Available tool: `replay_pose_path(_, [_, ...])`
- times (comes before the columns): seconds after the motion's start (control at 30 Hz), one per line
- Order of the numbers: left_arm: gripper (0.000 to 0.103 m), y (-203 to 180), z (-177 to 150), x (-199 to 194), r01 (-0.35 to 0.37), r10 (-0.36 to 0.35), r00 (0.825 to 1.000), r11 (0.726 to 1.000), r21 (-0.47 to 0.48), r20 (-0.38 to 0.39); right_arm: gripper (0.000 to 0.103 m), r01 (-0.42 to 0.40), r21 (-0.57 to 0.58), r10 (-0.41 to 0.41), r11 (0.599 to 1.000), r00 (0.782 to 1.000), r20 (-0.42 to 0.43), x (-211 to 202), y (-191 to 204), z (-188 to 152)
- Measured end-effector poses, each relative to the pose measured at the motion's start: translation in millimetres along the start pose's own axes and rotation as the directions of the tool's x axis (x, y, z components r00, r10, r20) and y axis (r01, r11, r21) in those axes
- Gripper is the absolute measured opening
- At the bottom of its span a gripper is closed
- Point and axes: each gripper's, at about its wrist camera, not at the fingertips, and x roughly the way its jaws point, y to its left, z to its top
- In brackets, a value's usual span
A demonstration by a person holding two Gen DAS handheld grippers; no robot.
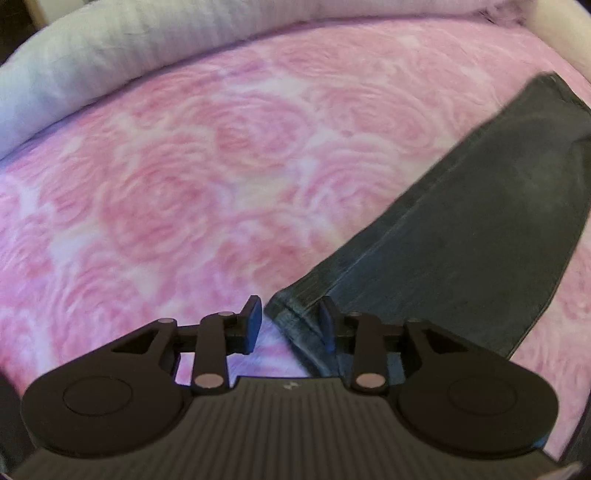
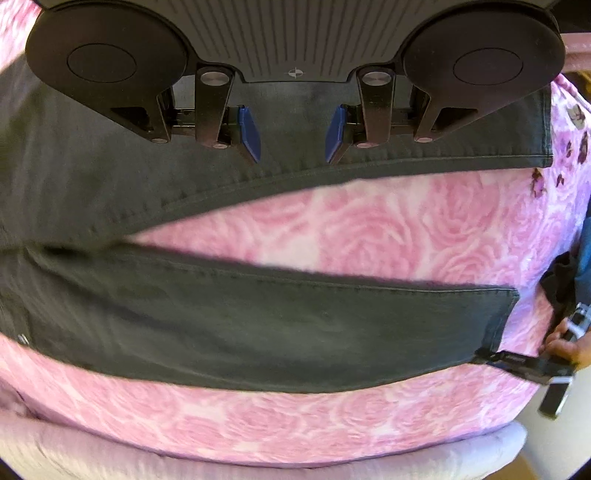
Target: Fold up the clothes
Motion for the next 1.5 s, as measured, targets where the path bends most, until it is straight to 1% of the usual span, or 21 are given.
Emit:
replay_pose_path(0.1, [0.033, 0.0, -12.7, -16.7, -0.053, 0.053, 0.999, 0.998, -0.017, 0.008, 0.043, 0.005, 0.045, -0.005, 0.999, 1.0, -0.011, -6.1, -2.6, -15.0])
replay_pose_path(0.13, [0.034, -3.2, -23.5, -29.2, -0.057, 0.057, 0.998, 0.998, -0.003, 0.008, 0.043, 0.008, 0.049, -0.007, 0.999, 1.0, -0.014, -7.7, -1.7, -20.6])
replay_pose_path(0.17, [0.035, -10.5, -34.5, -39.4, -0.038, 0.038, 0.999, 0.999, 0.017, 0.002, 0.043, 0.01, 0.047, -0.009, 0.999, 1.0, -0.017, -9.0, -0.1, -26.6])
replay_pose_path(0.27, [0.038, -32.5, -67.5, -69.7, 0.021, -0.019, 1.0, 0.997, 0.074, -0.022, 0.044, 0.028, 0.033, -0.027, 0.999, 0.999, -0.04, -11.6, 4.3, -46.1])
replay_pose_path(0.33, [0.039, -57.0, -97.0, -83.5, 0.1, -0.093, 0.994, 0.987, 0.125, -0.059, 0.044, 0.035, 0.051, -0.032, 0.998, 0.998, -0.056, -12.4, 3.3, -58.9])
replay_pose_path(0.43, [0.04, -94.1, -141.2, -104.2, 0.219, -0.198, 0.973, 0.956, 0.196, -0.123, 0.044, 0.041, 0.106, -0.033, 0.993, 0.996, -0.083, -12.9, -1.4, -76.6])
replay_pose_path(0.47, [0.04, -106.3, -164.1, -109.8, 0.255, -0.227, 0.962, 0.945, 0.205, -0.15, 0.044, 0.037, 0.123, -0.026, 0.992, 0.996, -0.091, -12.4, -2.6, -81.8])
replay_pose_path(0.57, [0.04, -134.9, -211.2, -114.5, 0.32, -0.282, 0.936, 0.93, 0.178, -0.211, 0.045, 0.048, 0.135, -0.033, 0.99, 0.993, -0.11, -14.7, -3.9, -92.9])
replay_pose_path(0.6, [0.04, -143.9, -226.8, -115.0, 0.325, -0.283, 0.932, 0.929, 0.174, -0.228, 0.045, 0.055, 0.134, -0.04, 0.99, 0.993, -0.112, -17.4, -5.2, -96.0])
replay_pose_path(0.67, [0.042, -163.2, -246.2, -111.0, 0.316, -0.264, 0.928, 0.932, 0.176, -0.264, 0.045, 0.066, 0.131, -0.052, 0.989, 0.993, -0.11, -25.1, -10.0, -101.7])
replay_pose_path(0.73, [0.042, -180.5, -259.6, -103.6, 0.274, -0.209, 0.924, 0.946, 0.172, -0.321, 0.048, 0.076, 0.132, -0.062, 0.988, 0.992, -0.107, -32.0, -16.6, -108.1])
replay_pose_path(0.77, [0.042, -188.0, -263.7, -106.9, 0.24, -0.174, 0.934, 0.953, 0.186, -0.312, 0.049, 0.089, 0.138, -0.075, 0.986, 0.992, -0.106, -35.6, -21.3, -111.9])
replay_pose_path(0.83, [0.042, -195.4, -263.3, -119.3, 0.209, -0.151, 0.943, 0.963, 0.173, -0.298, 0.056, 0.114, 0.151, -0.099, 0.982, 0.99, -0.102, -42.9, -30.7, -119.4])
replay_pose_path(0.93, [0.043, -199.7, -256.2, -142.6, 0.157, -0.115, 0.959, 0.977, 0.147, -0.257, 0.061, 0.122, 0.214, -0.111, 0.969, 0.992, -0.064, -59.7, -47.6, -129.8])
replay_pose_path(1.03, [0.046, -201.3, -240.3, -171.3, 0.075, -0.043, 0.977, 0.986, 0.15, -0.209, 0.066, 0.136, 0.285, -0.135, 0.949, 0.991, -0.023, -83.7, -59.4, -139.8])
replay_pose_path(1.1, [0.056, -201.2, -227.1, -192.5, 0.036, -0.015, 0.987, 0.991, 0.127, -0.163, 0.067, 0.143, 0.331, -0.154, 0.933, 0.988, 0.008, -103.2, -65.2, -146.9])
replay_pose_path(1.17, [0.062, -198.5, -212.1, -212.5, 0.016, -0.005, 0.993, 0.996, 0.093, -0.115, 0.068, 0.162, 0.368, -0.191, 0.916, 0.981, 0.043, -126.4, -65.1, -152.6])
replay_pose_path(1.27, [0.062, -195.0, -189.2, -233.2, 0.022, -0.016, 0.997, 0.997, 0.079, -0.075, 0.071, 0.191, 0.436, -0.255, 0.879, 0.962, 0.093, -163.1, -61.2, -164.9])
replay_pose_path(1.33, [0.066, -192.2, -175.9, -246.6, 0.029, -0.026, 0.998, 0.996, 0.083, -0.049, 0.074, 0.209, 0.478, -0.296, 0.853, 0.948, 0.114, -182.7, -52.4, -171.5])
replay_pose_path(1.4, [0.076, -186.9, -167.9, -260.8, 0.034, -0.033, 0.999, 0.993, 0.117, -0.008, 0.076, 0.225, 0.519, -0.338, 0.824, 0.932, 0.133, -202.3, -43.7, -178.2])
replay_pose_path(1.5, [0.077, -173.5, -165.5, -273.7, 0.053, -0.058, 0.998, 0.982, 0.18, 0.023, 0.077, 0.267, 0.584, -0.42, 0.766, 0.896, 0.141, -225.9, -21.8, -190.3])
